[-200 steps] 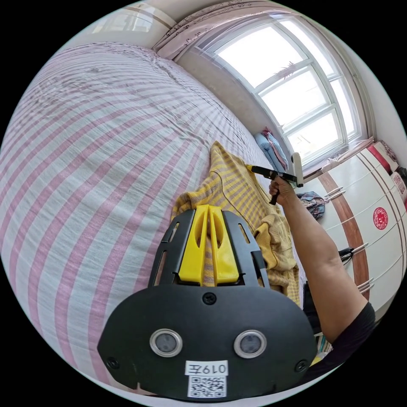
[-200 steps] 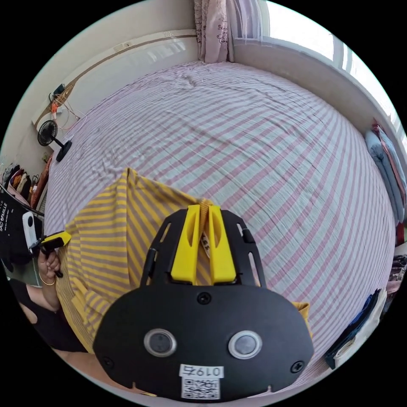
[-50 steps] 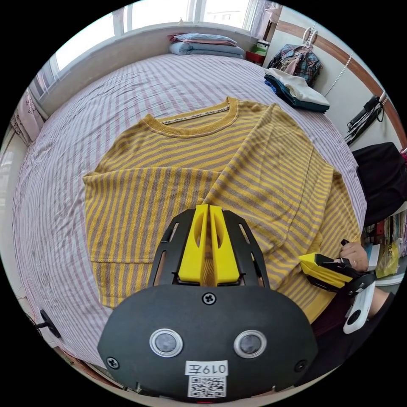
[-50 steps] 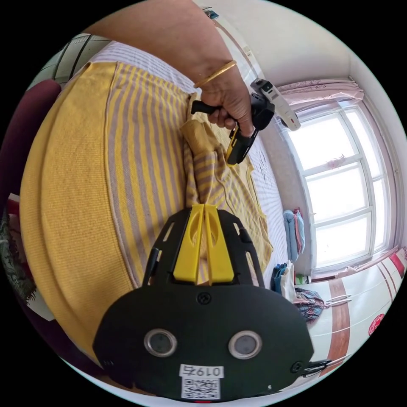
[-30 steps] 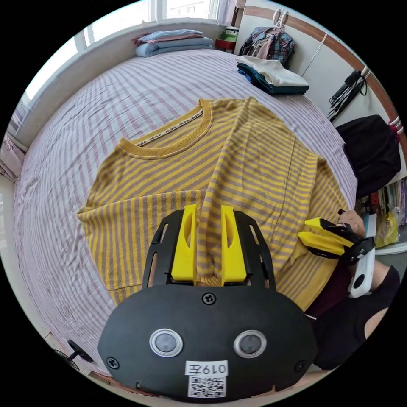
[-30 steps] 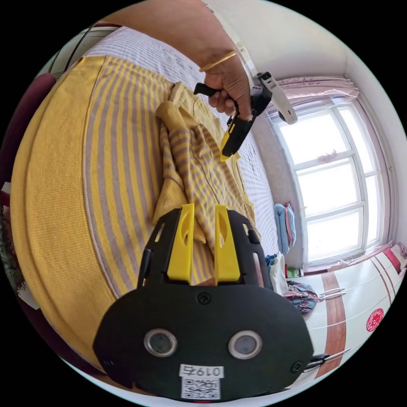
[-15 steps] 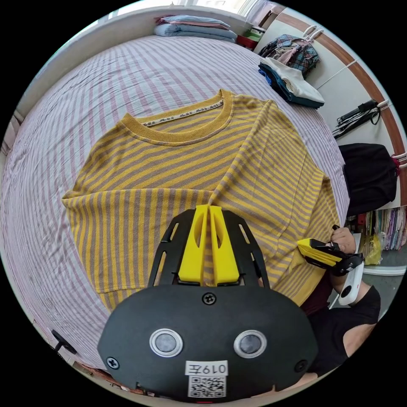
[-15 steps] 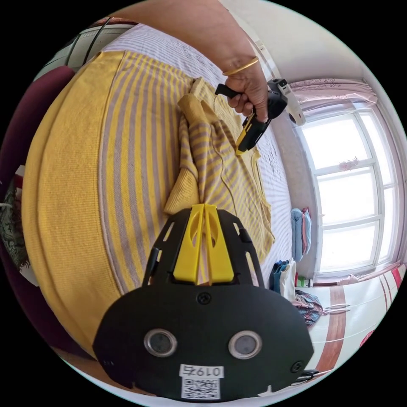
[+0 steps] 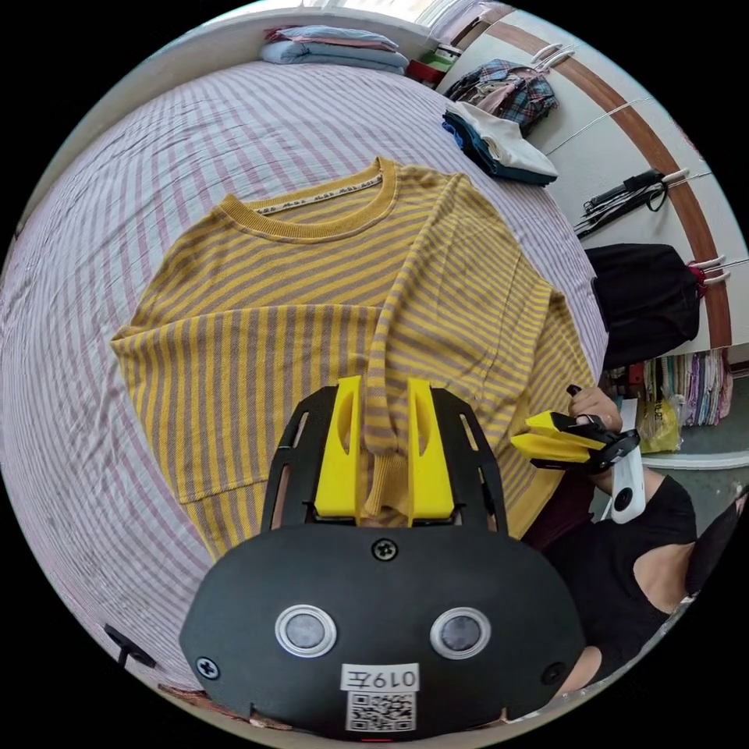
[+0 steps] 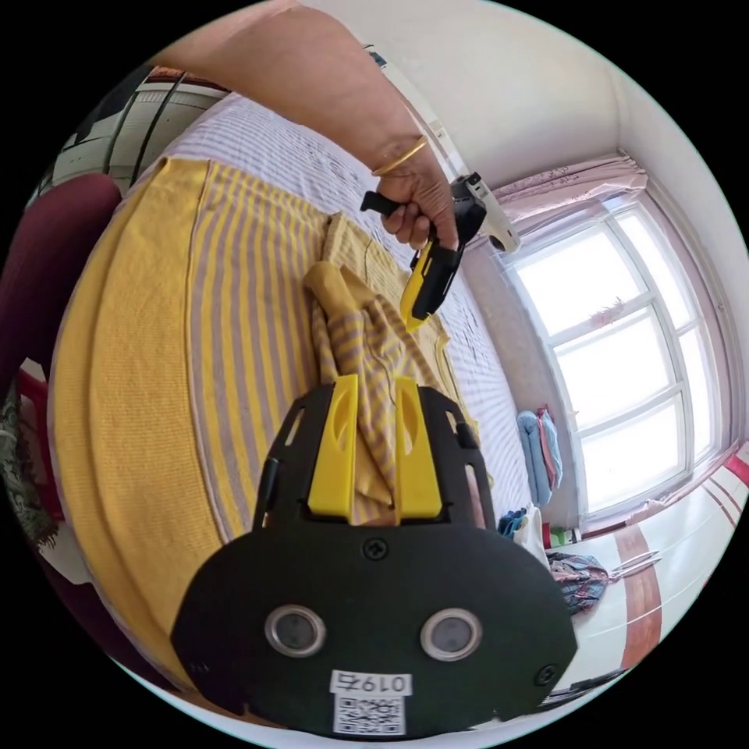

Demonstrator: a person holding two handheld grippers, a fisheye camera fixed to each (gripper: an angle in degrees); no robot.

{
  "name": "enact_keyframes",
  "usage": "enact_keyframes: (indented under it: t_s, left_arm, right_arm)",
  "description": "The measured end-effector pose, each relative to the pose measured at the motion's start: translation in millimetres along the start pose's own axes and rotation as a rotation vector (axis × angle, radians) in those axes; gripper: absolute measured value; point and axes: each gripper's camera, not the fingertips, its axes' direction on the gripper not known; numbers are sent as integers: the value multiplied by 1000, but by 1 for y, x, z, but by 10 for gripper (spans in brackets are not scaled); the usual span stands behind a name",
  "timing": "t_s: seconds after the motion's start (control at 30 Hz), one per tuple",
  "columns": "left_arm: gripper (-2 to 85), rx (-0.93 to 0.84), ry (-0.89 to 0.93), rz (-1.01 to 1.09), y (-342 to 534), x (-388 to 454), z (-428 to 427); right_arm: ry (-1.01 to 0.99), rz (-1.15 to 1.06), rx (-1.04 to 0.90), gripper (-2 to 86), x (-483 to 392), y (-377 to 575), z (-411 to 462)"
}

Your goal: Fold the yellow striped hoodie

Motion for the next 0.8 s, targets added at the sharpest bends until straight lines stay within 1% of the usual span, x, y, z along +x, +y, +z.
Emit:
enact_keyframes:
  t_s: [0.07, 0.17, 0.3, 0.33, 0.47, 0.63, 0.7, 0.8]
  left_arm:
    - [76, -48, -37, 8, 0, -3, 7]
    - [72, -65, -22, 2, -3, -9, 13]
    - [44, -78, -24, -4, -8, -15, 17]
    - [37, -85, -31, -5, -9, -17, 18]
    - [20, -78, -15, -16, -11, -24, 18]
    - [13, -109, -55, -27, -13, -29, 32]
    - [12, -119, -69, -22, -14, -29, 39]
    - [11, -127, -83, -17, -13, -30, 47]
  right_arm:
    - [-36, 0, -10, 81, -3, 0, 10]
    - [-47, -3, -34, 75, -9, 0, 28]
    - [-59, -3, -25, 3, -16, 3, 43]
    - [-52, -17, -33, -2, -19, 4, 47]
    - [-110, -31, -36, -8, -19, 9, 52]
    - [-309, 61, -23, -7, 0, 26, 62]
    - [-341, 74, -17, -6, -1, 31, 66]
    - [-306, 68, -28, -3, -12, 33, 72]
